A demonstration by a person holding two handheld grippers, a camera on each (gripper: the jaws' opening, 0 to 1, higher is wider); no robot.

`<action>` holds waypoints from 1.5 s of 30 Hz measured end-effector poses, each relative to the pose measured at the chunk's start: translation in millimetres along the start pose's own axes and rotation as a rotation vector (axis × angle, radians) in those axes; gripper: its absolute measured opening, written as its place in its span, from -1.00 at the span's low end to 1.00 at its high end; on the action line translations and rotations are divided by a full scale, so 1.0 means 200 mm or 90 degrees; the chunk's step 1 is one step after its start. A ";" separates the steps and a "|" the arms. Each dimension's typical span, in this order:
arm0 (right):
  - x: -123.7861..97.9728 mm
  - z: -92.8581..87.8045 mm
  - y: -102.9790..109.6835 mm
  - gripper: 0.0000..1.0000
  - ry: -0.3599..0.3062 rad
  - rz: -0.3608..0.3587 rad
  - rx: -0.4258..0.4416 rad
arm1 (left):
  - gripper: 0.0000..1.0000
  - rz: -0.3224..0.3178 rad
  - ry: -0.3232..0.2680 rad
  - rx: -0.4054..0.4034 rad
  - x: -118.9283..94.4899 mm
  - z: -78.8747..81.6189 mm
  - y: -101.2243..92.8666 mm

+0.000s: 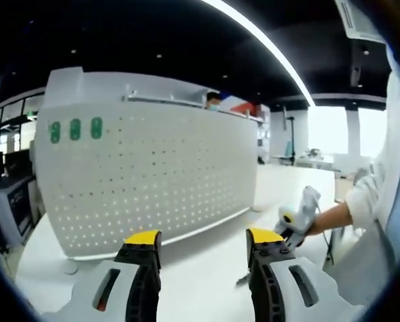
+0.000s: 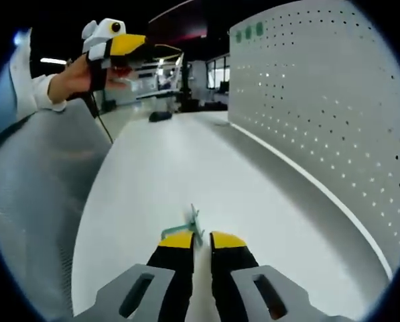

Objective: Insert the hook assembly into the mounting plate slot until the hook locks in place.

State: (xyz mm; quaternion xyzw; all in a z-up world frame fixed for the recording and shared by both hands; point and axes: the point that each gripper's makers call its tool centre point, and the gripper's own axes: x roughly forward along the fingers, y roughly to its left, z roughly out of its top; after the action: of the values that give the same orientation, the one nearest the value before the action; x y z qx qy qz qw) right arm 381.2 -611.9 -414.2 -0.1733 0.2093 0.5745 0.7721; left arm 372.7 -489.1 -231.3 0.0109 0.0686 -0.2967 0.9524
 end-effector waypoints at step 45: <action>0.01 0.11 -0.05 -1.00 0.001 -0.034 -0.064 | 0.02 -0.018 -0.002 -0.004 0.00 0.00 -0.04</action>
State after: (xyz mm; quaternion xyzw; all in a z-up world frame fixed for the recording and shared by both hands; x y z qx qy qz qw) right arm 394.2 -601.7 -396.5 -0.2178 0.1763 0.5633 0.7773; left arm 368.5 -496.1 -231.2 0.0065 0.0684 -0.3102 0.9482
